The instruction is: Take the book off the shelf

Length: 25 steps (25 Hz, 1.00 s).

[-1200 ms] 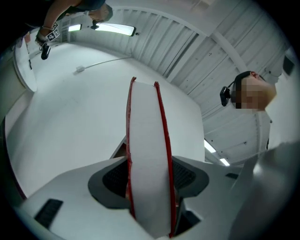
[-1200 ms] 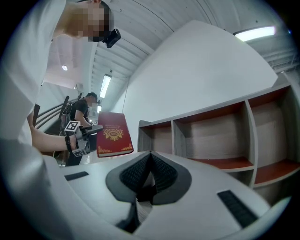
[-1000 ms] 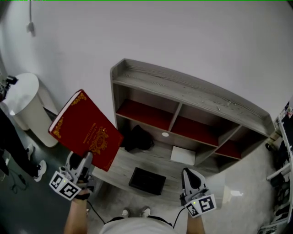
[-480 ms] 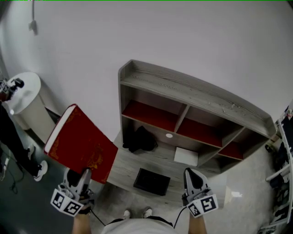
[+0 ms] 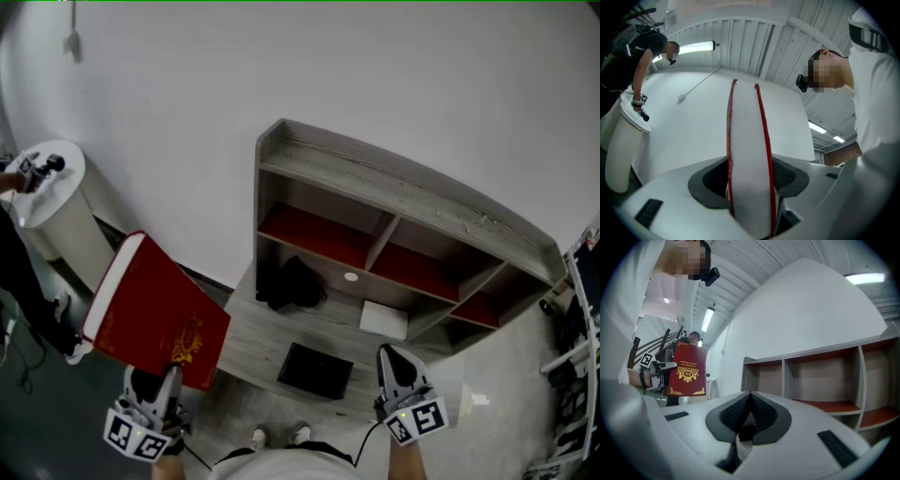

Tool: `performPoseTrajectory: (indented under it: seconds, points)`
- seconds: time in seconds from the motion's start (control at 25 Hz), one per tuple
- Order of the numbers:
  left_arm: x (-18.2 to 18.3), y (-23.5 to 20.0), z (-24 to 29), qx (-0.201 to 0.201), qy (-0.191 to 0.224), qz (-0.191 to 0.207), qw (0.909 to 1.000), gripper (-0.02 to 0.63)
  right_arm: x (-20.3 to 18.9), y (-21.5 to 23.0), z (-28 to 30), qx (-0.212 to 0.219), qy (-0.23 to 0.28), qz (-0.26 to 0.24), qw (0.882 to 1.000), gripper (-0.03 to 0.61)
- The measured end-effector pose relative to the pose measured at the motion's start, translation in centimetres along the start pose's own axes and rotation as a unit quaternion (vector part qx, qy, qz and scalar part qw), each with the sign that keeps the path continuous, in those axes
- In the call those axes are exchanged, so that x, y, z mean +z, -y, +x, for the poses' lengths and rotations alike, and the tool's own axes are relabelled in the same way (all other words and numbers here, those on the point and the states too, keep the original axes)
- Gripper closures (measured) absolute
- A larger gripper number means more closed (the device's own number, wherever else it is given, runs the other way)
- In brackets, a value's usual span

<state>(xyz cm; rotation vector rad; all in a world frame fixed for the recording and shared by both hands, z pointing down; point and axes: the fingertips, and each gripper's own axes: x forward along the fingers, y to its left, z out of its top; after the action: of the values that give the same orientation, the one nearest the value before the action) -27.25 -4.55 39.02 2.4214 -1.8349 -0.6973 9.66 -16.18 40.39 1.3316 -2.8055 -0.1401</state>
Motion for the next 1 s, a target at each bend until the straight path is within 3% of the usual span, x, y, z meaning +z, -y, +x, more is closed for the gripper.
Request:
performPoseTrajectory:
  seconds: [1.0]
  points:
    - [0.2,-0.1,-0.5,-0.039,-0.002,-0.020,0.9990,0.364,-0.2,-3.0,-0.4,-0.012,-0.007,0.010,1.000,0.556]
